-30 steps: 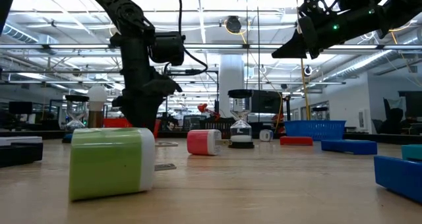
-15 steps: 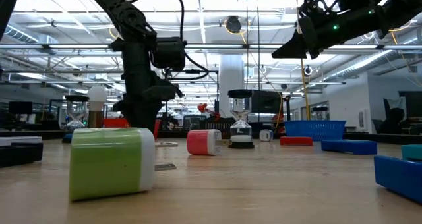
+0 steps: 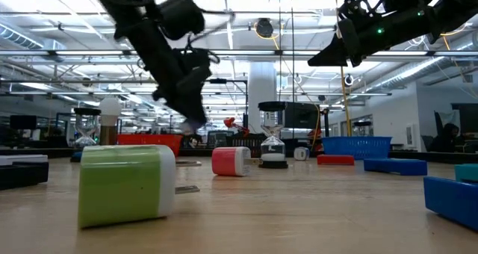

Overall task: Pick & Place Office items
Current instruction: Put the middle left purple charger adapter into the red bin

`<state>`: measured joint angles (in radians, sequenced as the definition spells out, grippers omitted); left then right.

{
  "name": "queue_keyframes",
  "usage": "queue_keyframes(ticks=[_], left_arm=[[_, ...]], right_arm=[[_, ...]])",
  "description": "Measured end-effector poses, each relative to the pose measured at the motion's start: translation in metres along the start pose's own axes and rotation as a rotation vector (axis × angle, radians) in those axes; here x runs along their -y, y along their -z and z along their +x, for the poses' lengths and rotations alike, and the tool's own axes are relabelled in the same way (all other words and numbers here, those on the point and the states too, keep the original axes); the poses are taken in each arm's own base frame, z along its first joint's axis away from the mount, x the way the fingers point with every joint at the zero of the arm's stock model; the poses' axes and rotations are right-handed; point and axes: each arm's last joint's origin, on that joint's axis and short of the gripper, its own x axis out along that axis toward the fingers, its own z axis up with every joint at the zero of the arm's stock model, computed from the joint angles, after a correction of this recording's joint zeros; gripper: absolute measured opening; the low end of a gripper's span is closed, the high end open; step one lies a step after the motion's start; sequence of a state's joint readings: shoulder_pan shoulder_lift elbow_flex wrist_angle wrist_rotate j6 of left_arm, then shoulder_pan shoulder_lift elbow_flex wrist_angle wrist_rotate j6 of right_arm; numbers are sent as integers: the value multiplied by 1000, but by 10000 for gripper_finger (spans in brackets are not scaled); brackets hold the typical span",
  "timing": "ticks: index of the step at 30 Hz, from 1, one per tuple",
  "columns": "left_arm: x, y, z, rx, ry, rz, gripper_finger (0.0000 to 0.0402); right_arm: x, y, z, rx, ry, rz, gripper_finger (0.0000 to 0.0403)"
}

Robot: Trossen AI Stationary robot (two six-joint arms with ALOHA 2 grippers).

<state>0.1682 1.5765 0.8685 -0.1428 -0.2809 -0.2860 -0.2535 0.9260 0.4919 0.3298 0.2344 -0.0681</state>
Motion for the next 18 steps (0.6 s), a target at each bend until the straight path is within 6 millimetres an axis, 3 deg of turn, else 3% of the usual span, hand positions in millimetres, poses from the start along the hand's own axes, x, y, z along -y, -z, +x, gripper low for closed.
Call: queue_keyframes(ticks=[5,10,18], left_arm=[[6,42,13,334,127,25,128],[-4,74,12,499,164,49,128],[-2,83,26,487,160,156,127]], right_arm=[[0,0,0,-3,0,-1,0],[0,0,0,1,0,0,0],[0,-1,0,10,1,2,0]])
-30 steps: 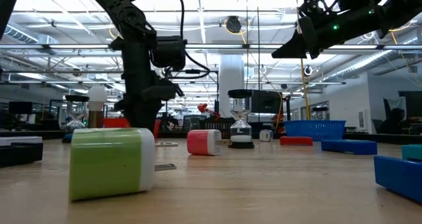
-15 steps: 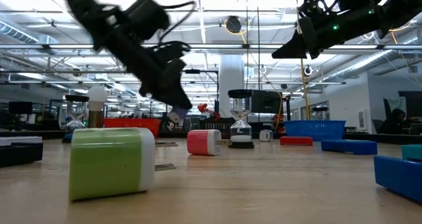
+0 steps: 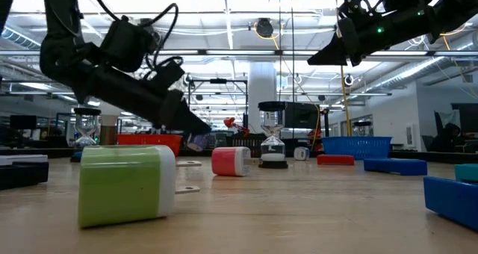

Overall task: Pick & Place Office items
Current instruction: Put the middle left purple charger adapter into the red bin

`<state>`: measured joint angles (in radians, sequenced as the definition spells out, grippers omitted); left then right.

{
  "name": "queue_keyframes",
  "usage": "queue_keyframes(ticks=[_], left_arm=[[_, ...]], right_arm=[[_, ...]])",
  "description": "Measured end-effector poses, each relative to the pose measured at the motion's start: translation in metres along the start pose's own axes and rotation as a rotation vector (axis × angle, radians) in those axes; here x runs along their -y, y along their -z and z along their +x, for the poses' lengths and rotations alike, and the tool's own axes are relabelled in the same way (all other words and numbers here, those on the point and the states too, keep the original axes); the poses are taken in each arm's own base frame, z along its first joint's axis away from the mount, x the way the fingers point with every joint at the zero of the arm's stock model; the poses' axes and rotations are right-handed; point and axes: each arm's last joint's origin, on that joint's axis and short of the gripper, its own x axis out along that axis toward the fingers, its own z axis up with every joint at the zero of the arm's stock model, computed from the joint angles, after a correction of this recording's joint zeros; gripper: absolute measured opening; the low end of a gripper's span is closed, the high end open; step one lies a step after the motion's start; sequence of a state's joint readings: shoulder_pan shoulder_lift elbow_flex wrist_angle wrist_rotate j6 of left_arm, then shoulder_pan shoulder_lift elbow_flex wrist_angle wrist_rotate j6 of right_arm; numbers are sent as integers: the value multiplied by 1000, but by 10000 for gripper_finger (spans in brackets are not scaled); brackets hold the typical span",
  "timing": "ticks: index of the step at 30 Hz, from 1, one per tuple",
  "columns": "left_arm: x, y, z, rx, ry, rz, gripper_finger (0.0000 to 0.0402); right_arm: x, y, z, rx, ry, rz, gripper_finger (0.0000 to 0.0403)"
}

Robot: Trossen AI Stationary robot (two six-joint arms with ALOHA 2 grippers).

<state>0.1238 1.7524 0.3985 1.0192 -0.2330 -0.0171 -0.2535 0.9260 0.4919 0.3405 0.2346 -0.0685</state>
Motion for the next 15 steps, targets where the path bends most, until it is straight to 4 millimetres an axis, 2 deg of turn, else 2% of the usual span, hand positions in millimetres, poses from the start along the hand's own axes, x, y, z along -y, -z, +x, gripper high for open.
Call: queue_keyframes(ticks=[7,12,15], left_arm=[[5,12,20,6,-1,34,127],[6,16,25,7,8,40,127],[7,16,25,3,27,46,140]], right_arm=[[0,0,0,-4,-1,-6,0],[0,1,0,-7,-1,-9,0],[0,1,0,-7,-1,-9,0]])
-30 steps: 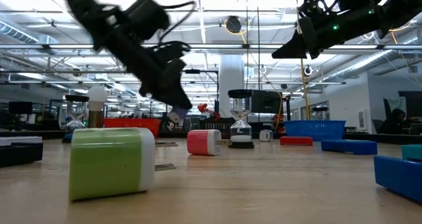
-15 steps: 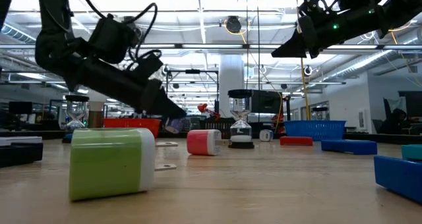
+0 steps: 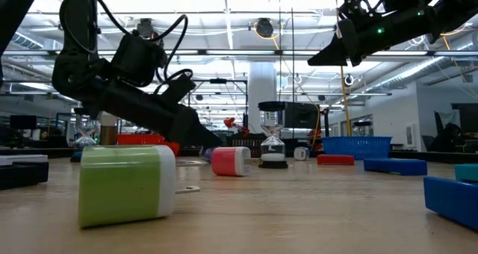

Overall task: Pick & Place Office items
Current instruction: Put the middle left purple charger adapter into the red bin

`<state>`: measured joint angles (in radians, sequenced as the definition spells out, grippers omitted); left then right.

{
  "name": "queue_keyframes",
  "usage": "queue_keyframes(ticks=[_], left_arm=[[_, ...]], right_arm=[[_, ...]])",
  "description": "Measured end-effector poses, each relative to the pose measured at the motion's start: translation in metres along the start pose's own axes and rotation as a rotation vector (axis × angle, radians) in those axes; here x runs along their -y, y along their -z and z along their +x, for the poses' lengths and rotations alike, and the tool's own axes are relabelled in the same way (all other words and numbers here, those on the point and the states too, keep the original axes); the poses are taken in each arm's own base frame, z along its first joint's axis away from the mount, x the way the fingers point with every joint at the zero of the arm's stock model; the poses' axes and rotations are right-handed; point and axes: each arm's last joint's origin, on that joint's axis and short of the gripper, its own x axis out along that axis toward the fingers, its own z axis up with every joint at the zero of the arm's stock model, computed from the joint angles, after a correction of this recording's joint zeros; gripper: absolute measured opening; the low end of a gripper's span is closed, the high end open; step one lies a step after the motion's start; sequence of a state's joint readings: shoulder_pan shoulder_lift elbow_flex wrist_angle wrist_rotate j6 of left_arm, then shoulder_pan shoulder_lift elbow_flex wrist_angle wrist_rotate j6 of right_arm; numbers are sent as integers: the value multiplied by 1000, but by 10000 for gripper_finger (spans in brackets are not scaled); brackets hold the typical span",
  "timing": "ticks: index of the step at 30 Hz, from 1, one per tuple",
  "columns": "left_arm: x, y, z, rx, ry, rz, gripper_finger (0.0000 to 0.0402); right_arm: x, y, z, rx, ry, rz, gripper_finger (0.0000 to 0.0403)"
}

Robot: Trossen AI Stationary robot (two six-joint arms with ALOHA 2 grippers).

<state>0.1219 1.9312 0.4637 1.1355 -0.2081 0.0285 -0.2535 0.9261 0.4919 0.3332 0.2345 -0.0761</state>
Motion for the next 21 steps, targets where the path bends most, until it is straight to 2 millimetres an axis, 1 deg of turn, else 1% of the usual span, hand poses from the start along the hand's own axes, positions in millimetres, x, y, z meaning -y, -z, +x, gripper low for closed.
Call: queue_keyframes(ticks=[5,11,14,17,21], left_arm=[[1,1,0,-11,27,7,167],[1,5,0,-41,30,20,168],[1,5,-1,-50,30,20,175],[0,1,-3,-67,31,-2,193],[-2,-11,-13,-136,34,-65,230]], right_arm=[[0,0,0,0,0,0,0],[0,0,0,0,0,0,0],[0,0,0,0,0,0,0],[0,0,0,-1,0,0,0],[0,0,0,-1,0,0,0]])
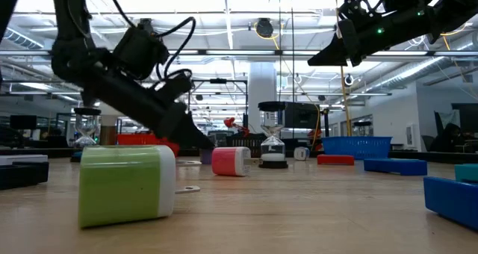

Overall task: Pick & Place Office items
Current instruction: Put the middle left purple charger adapter into the red bin

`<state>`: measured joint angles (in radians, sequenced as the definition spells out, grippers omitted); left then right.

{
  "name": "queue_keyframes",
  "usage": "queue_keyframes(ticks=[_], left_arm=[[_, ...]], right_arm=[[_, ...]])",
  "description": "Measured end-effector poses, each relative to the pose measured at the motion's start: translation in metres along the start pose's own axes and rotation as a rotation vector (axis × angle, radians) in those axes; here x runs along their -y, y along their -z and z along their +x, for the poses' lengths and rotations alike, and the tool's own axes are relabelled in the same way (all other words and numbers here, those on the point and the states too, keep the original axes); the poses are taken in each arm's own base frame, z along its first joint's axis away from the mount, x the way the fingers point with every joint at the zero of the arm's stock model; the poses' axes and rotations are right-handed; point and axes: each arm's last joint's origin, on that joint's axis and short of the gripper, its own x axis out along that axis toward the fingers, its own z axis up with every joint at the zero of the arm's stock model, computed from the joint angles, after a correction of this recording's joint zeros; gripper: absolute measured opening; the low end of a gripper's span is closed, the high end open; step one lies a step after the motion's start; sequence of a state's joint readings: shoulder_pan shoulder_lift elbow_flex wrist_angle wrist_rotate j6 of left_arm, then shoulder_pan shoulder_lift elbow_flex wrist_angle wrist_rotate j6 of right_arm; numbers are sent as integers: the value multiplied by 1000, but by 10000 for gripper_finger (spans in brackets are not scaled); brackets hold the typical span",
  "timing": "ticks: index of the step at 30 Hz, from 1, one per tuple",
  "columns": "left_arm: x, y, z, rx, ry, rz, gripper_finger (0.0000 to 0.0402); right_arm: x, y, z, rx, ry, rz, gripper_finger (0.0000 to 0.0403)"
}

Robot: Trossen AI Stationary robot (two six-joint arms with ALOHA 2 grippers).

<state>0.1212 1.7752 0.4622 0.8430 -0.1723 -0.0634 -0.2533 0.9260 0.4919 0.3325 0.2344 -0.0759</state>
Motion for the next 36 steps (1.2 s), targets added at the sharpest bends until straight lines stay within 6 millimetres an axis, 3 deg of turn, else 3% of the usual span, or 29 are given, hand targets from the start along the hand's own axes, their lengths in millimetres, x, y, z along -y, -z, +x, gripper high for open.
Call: queue_keyframes(ticks=[8,13,16,21,26,31,36], left_arm=[[-8,-52,-21,-230,73,-153,303],[-6,-87,-12,-380,36,-80,318],[-10,-97,0,-469,9,-48,314],[-17,-87,27,-644,-20,-25,303],[-18,-80,47,-684,4,7,300],[-17,-80,51,-685,13,33,274],[-18,-82,52,-680,11,71,216]], right_arm=[[0,0,0,1,0,3,0],[0,0,0,4,0,4,0],[0,-1,0,6,1,5,0],[0,0,0,-1,0,3,0],[0,0,0,-1,0,0,0],[0,0,0,-1,0,0,0],[0,0,0,-1,0,0,0]])
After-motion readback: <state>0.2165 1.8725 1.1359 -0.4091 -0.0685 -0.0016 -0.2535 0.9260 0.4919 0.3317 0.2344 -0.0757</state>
